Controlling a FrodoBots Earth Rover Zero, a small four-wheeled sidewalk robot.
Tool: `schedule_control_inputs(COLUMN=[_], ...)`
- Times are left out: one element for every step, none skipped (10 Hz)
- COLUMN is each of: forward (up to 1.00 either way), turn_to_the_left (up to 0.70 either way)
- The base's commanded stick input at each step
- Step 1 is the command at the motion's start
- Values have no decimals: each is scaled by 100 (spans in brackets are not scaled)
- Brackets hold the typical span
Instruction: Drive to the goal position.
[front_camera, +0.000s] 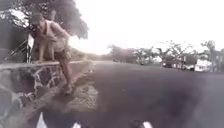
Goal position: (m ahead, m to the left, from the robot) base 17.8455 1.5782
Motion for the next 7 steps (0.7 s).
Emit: schedule_control_inputs(forward=[70, 70, 70, 70, 70, 70, 70], turn_to_the_left=[-35, -35, -35, -15, -9, -2, 0])
